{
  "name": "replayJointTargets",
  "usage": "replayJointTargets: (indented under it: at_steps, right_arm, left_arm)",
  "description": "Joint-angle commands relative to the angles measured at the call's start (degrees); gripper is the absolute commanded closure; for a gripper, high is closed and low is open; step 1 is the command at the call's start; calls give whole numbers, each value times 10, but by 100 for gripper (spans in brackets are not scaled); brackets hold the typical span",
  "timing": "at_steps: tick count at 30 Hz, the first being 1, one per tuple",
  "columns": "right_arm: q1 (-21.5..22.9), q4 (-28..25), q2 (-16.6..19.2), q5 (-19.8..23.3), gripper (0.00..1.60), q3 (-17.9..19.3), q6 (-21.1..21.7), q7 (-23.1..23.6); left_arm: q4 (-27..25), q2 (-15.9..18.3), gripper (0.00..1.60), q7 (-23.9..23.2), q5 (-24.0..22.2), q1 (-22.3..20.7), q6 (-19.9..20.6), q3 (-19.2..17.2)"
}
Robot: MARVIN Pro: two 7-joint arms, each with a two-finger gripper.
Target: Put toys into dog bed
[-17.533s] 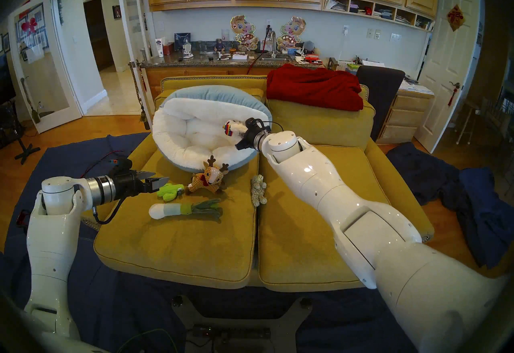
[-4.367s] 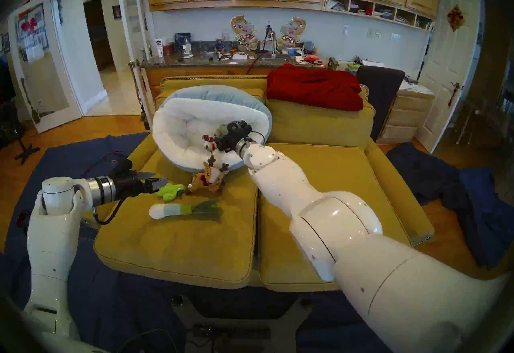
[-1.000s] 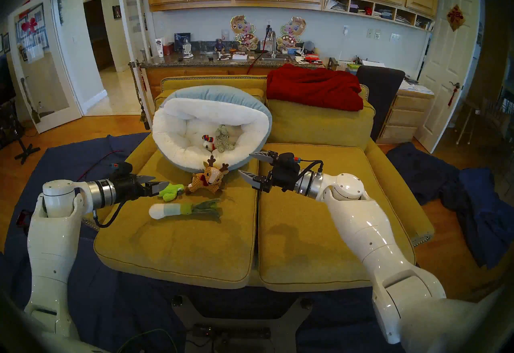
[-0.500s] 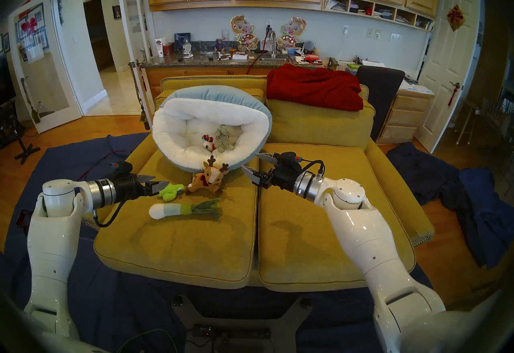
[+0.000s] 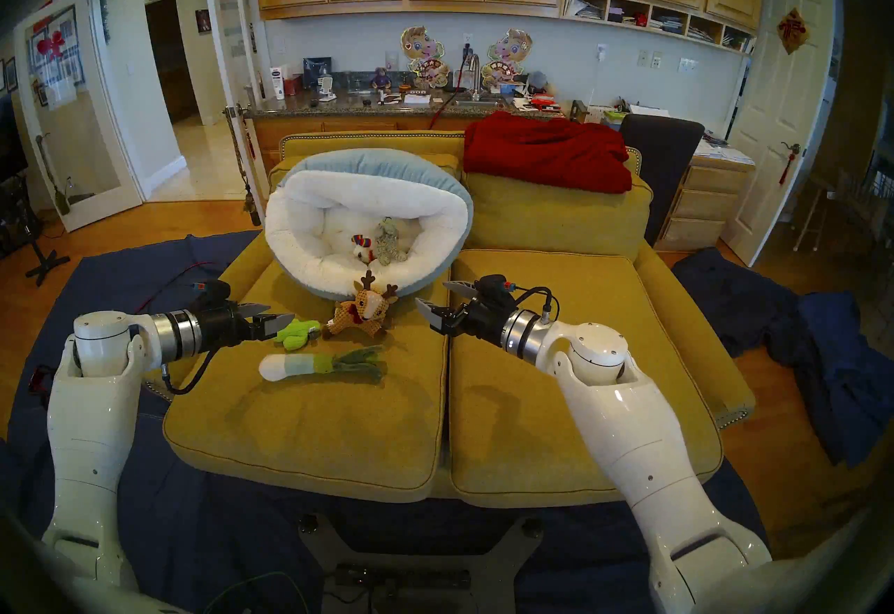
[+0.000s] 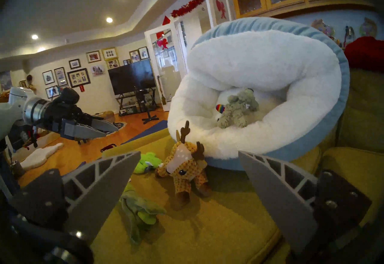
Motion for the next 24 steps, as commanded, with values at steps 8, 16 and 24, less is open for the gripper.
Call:
replayJointTargets:
  at_steps: [8, 16, 24]
  right_arm:
    - [-43, -106, -2, -27, 0, 16, 43, -87]
    - [-76, -153, -9, -39, 0, 28, 73, -140]
    - [-108, -206, -11, -41, 0, 41, 127, -179]
  left_arm:
    - [-17, 2, 0, -2, -5, -19, -3, -3]
    - [-18, 1, 0, -1, -5, -19, -2, -3]
    - [-19, 1, 0, -1, -6, -19, -1, -3]
